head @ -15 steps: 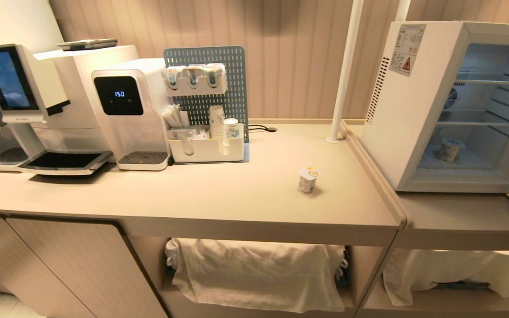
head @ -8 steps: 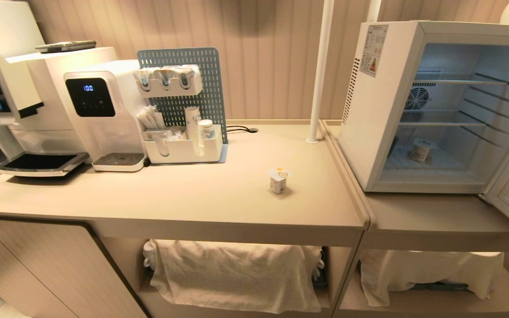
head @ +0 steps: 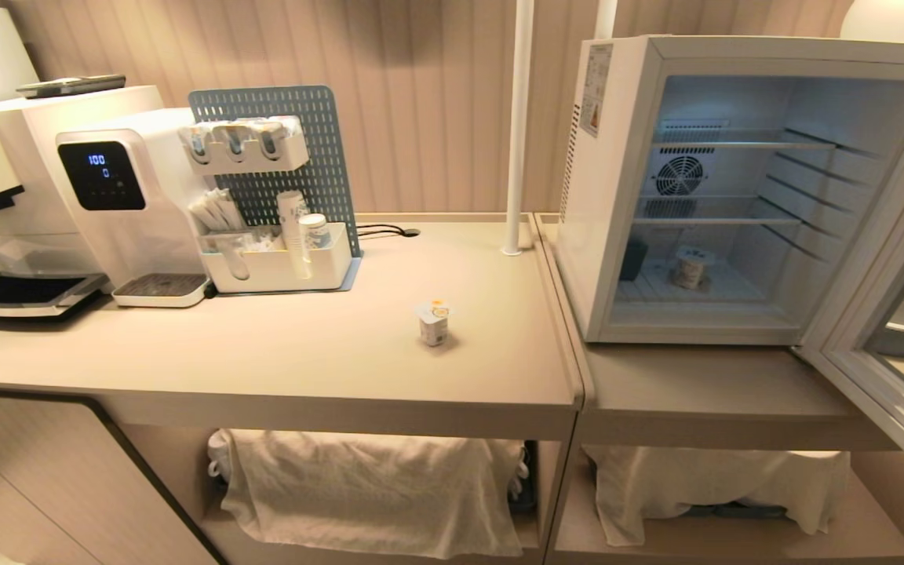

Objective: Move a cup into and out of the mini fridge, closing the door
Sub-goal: Take the yoghurt out of the freezer

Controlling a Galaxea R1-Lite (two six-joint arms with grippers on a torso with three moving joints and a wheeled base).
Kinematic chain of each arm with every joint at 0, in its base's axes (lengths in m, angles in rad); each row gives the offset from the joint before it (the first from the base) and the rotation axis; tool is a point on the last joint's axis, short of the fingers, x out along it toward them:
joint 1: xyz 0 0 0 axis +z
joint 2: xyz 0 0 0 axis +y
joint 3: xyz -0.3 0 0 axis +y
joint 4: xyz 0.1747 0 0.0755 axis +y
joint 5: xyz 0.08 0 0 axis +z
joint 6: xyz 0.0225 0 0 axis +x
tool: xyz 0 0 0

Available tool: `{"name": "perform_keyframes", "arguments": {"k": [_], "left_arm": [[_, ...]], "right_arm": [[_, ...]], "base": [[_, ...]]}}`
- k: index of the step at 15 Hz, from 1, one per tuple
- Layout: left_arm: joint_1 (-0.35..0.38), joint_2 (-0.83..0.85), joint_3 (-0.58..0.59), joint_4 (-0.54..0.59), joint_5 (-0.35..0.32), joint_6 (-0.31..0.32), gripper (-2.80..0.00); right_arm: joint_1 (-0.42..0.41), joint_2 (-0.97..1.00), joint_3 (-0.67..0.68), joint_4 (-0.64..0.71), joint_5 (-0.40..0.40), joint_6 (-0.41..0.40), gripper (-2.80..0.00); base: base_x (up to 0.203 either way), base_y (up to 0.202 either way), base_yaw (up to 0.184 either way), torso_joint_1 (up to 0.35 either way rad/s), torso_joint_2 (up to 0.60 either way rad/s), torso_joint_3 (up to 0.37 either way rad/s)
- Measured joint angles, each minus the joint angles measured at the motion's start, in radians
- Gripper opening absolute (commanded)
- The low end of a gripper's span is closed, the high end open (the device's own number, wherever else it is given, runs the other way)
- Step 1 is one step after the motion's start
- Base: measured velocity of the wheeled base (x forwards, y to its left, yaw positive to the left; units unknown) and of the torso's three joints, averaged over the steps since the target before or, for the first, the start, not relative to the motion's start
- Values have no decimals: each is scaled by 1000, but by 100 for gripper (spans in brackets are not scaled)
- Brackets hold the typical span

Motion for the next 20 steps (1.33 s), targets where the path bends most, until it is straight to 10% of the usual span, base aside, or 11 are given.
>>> {"name": "perform_keyframes", "arguments": {"k": [20], "left_arm": [[0, 0, 0, -2, -1, -2, -280]], "right_arm": [[0, 10, -55, -22, 24, -24, -280]], "base": [[69, -28, 0, 1, 2, 1]]}}
